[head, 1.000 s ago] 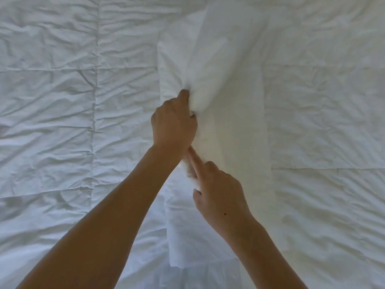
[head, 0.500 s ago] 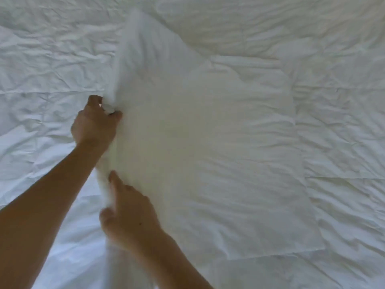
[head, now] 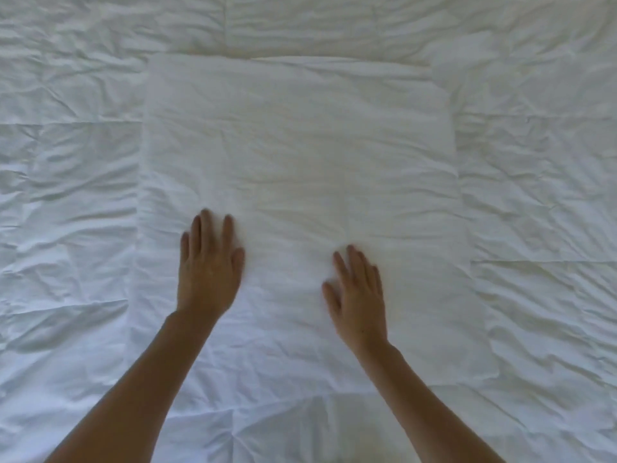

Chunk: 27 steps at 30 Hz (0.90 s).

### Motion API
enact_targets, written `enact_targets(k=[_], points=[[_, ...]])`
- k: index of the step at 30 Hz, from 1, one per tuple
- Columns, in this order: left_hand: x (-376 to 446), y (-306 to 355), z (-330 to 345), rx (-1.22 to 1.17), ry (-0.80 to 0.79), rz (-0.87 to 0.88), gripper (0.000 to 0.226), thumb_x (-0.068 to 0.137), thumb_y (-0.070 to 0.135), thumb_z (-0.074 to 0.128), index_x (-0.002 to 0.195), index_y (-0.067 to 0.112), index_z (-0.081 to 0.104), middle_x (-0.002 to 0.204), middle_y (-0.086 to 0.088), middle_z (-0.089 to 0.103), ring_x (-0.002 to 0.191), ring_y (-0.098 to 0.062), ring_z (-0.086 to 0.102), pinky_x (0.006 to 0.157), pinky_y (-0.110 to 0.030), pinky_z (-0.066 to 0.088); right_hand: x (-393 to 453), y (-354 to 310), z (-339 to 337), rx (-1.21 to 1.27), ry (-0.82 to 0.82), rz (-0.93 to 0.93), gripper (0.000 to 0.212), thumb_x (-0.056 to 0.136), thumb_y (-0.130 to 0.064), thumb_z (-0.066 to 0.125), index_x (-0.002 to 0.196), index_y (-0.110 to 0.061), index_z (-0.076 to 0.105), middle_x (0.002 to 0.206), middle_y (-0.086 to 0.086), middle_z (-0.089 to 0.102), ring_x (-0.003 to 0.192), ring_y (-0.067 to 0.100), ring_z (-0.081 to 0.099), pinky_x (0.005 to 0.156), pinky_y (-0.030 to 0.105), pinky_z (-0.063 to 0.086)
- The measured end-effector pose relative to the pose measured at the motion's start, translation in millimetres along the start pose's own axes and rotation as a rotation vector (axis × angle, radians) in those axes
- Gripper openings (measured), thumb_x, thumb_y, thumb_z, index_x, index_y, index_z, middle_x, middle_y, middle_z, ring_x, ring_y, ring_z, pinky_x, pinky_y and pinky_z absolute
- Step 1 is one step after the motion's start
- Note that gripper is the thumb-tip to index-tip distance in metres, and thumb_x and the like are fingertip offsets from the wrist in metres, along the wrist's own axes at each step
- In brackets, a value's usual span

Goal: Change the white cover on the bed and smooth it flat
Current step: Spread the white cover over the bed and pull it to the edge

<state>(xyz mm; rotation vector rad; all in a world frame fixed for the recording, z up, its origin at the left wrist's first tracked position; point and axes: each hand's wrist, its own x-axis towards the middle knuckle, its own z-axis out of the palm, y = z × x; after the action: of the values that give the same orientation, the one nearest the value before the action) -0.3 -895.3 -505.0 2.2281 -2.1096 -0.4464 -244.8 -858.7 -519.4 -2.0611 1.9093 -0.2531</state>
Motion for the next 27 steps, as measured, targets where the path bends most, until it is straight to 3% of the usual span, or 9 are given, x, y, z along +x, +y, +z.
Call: enact_targets(k=[5,8,10,13,17,20,23,25,27], points=[[-22,95,37,0.026,-0.094,0.071,0.069,0.098,0.042,0.028,0.144,-0.009,0.031,0.148,-0.038,0.024,0.136,-0.051,0.028,0.110,-0.061,0.026,-37,120,-38,-0.205,-0.040,0.177,0.067,0.095,-0.056,0.031,0.148,-0.015,0.036,0.155,0.018,0.027,0.142,0.036,0.026,0.114,0.050,0.023],[-28,146,51,0.036,-0.146,0.152,0.070,0.097,0.046,0.028,0.146,-0.004,0.031,0.150,-0.036,0.022,0.139,-0.049,0.026,0.110,-0.062,0.027,-56,143,-56,-0.063,-0.016,0.540,0.089,0.081,-0.070,0.036,0.147,-0.010,0.034,0.148,0.020,0.038,0.134,0.036,0.038,0.111,0.046,0.030],[-29,183,56,0.047,-0.211,0.168,0.072,0.096,0.048,0.027,0.146,-0.003,0.033,0.151,-0.034,0.024,0.139,-0.049,0.027,0.108,-0.063,0.029,-67,146,-64,0.055,0.021,0.666,0.091,0.077,-0.070,0.042,0.142,-0.008,0.040,0.136,0.017,0.052,0.122,0.034,0.049,0.101,0.042,0.042],[-26,236,61,0.085,-0.275,0.198,0.071,0.094,0.051,0.030,0.144,0.000,0.037,0.152,-0.030,0.027,0.139,-0.047,0.029,0.106,-0.065,0.031,-80,138,-69,0.115,0.149,0.623,0.071,0.079,-0.055,0.050,0.133,-0.010,0.052,0.115,0.011,0.063,0.100,0.033,0.061,0.078,0.039,0.053],[-17,298,61,-0.039,-0.241,0.156,0.071,0.092,0.050,0.043,0.146,0.005,0.036,0.156,-0.023,0.024,0.142,-0.041,0.026,0.108,-0.058,0.034,-81,134,-75,0.141,0.252,0.594,0.053,0.078,-0.031,0.060,0.127,-0.011,0.058,0.102,0.004,0.066,0.089,0.025,0.063,0.072,0.032,0.053],[-10,332,61,-0.093,-0.250,0.094,0.081,0.091,0.057,0.047,0.151,0.009,0.022,0.160,-0.018,0.011,0.146,-0.034,0.014,0.111,-0.049,0.034,-80,136,-79,0.226,0.231,0.607,0.064,0.064,-0.012,0.085,0.124,-0.009,0.061,0.099,0.001,0.071,0.080,0.018,0.070,0.058,0.023,0.053],[-8,356,58,-0.069,-0.329,0.011,0.095,0.087,0.065,0.050,0.153,0.013,0.005,0.160,-0.015,-0.001,0.147,-0.031,0.005,0.110,-0.044,0.034,-88,135,-79,0.258,0.156,0.514,0.066,0.057,-0.014,0.090,0.117,-0.013,0.064,0.096,-0.006,0.073,0.069,0.008,0.070,0.053,0.015,0.049],[-8,366,53,-0.007,-0.351,0.009,0.090,0.089,0.052,0.055,0.152,0.013,0.004,0.158,-0.017,0.007,0.143,-0.032,0.018,0.098,-0.038,0.042,-93,134,-81,0.273,0.117,0.396,0.060,0.059,-0.016,0.088,0.113,-0.018,0.062,0.091,-0.010,0.071,0.065,0.005,0.067,0.051,0.014,0.046],[-5,363,42,0.054,-0.305,0.010,0.070,0.089,0.026,0.054,0.147,0.013,0.018,0.141,-0.016,0.035,0.121,-0.031,0.046,0.075,-0.032,0.044,-98,136,-82,0.269,0.126,0.271,0.053,0.064,-0.017,0.082,0.111,-0.021,0.058,0.085,-0.010,0.068,0.064,0.006,0.065,0.050,0.016,0.046]])
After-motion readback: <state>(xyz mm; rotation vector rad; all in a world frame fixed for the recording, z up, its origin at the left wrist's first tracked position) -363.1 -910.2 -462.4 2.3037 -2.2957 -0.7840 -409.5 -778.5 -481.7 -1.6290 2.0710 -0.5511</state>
